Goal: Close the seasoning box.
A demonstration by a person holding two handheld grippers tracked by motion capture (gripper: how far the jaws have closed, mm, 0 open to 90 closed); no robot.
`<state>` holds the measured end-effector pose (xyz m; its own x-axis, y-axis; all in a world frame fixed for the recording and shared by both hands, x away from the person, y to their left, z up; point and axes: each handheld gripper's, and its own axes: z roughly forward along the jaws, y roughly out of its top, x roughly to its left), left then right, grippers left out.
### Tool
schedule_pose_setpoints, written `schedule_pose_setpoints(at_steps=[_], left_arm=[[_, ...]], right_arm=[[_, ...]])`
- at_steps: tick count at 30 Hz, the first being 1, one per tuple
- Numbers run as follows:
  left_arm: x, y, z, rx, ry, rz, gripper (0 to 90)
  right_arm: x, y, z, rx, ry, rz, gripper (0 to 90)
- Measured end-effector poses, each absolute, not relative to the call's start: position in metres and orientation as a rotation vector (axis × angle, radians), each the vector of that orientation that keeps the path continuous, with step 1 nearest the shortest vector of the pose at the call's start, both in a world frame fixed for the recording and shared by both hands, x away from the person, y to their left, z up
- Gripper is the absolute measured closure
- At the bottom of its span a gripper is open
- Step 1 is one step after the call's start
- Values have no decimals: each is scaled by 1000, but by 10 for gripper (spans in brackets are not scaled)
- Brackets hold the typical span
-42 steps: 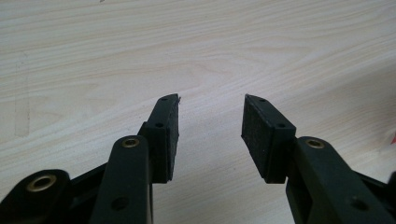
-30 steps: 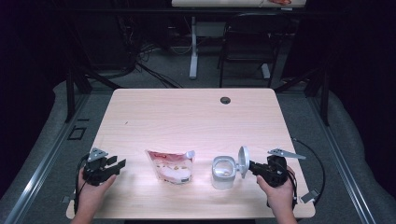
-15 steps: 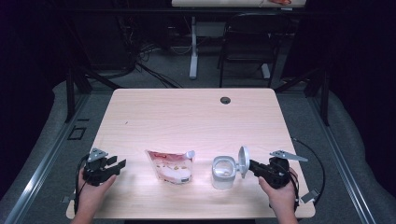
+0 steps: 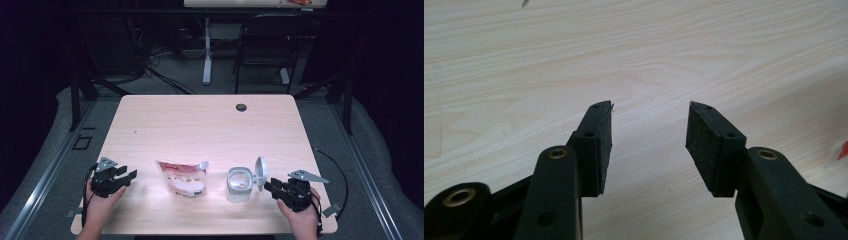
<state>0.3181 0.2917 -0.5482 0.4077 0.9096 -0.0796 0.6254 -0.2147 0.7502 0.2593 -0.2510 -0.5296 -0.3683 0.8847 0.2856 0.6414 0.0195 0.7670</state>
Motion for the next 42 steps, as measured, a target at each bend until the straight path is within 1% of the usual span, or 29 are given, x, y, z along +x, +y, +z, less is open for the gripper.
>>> schedule_pose_setpoints(at_steps=[2,3,4,5,8,16,20,25,38,42], left_arm=[[319,291,-548,1939,1305,499,536],[320,290,-548,1945,1302,494,536],[320,290,-548,1945,1302,494,536],[321,289,-548,1950,1295,492,536],[321,288,-549,1948,1294,492,536],[323,287,-548,1954,1291,489,537],[323,287,-549,1954,1289,492,537],[322,288,-549,1953,1295,496,538],[319,292,-549,1952,1305,504,538],[317,293,-549,1966,1312,503,539]], right_arm=[[258,-250,-529,1568,2039,1261,681],[255,-248,-529,1554,2056,1250,710],[255,-248,-529,1554,2056,1250,710],[253,-246,-529,1544,2071,1247,738],[252,-244,-529,1541,2079,1234,765],[253,-241,-531,1532,2112,1232,781],[255,-240,-533,1526,2130,1219,810],[257,-239,-533,1526,2132,1231,823],[267,-239,-533,1525,2109,1232,804],[279,-240,-535,1532,2092,1257,803]])
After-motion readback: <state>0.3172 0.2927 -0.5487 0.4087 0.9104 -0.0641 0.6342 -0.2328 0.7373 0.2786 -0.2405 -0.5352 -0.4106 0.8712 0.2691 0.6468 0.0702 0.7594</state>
